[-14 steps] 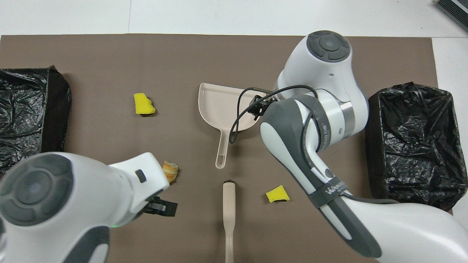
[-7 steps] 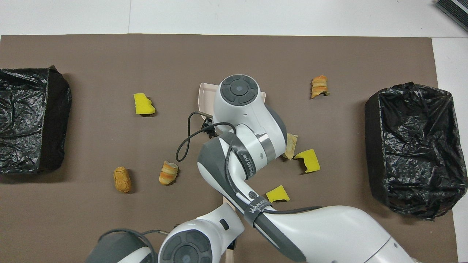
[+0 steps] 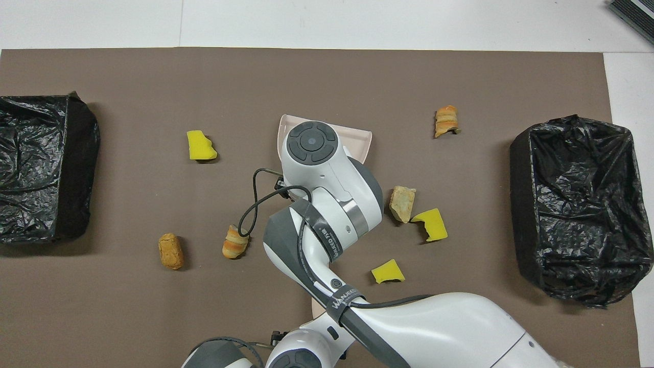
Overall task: Sweep and dump trash in bin
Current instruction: 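Grasp the dustpan handle with the right gripper and lift it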
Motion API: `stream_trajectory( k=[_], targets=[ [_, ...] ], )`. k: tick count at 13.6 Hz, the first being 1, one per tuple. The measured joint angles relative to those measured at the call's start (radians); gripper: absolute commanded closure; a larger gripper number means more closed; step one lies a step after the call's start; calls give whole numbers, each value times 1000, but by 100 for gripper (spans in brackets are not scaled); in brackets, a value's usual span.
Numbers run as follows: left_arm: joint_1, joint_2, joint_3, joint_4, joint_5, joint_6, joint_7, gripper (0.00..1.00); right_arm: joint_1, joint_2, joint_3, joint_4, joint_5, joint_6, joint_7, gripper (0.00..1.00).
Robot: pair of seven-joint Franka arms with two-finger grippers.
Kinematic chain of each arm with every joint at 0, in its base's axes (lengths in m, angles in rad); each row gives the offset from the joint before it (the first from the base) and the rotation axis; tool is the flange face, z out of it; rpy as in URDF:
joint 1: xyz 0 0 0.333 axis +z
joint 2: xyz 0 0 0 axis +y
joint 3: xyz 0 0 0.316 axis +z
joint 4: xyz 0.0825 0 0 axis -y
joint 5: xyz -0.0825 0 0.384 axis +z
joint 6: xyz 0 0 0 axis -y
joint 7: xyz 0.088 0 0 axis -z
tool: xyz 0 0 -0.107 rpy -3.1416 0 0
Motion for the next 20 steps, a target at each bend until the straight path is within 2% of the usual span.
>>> stream_trajectory(
  k=[2, 5, 7, 9, 12, 15, 17, 20],
  targets=[
    [0, 4, -12, -5, 0, 0, -6, 35, -1, -4, -1, 2, -8, -5, -3, 100],
    [0, 5, -28, -6, 0, 0, -10, 80, -11, -16, -7, 11, -10, -21, -65, 100],
    [0, 5, -29, -6, 0, 0, -9, 100, -21, -35, -10, 18, -10, -22, -175, 100],
    [0, 5, -29, -6, 0, 0, -8, 100, -49, -68, -13, 19, -10, -33, -344, 100],
    [0, 4, -22, -1, 1, -15, -6, 100, -124, -121, -14, 18, -10, -112, -625, 100],
    [0, -25, 78, 29, 33, -145, 22, 100, -185, -153, -15, 11, -10, -160, -883, 100],
    [4, -69, 184, 45, 59, -264, 154, 100, -207, -164, -16, -7, -37, -191, -1059, 100],
    [56, -133, 216, 23, 61, -326, 341, 100, -200, -186, -12, -45, -171, -217, -1286, 100]
  ],
)
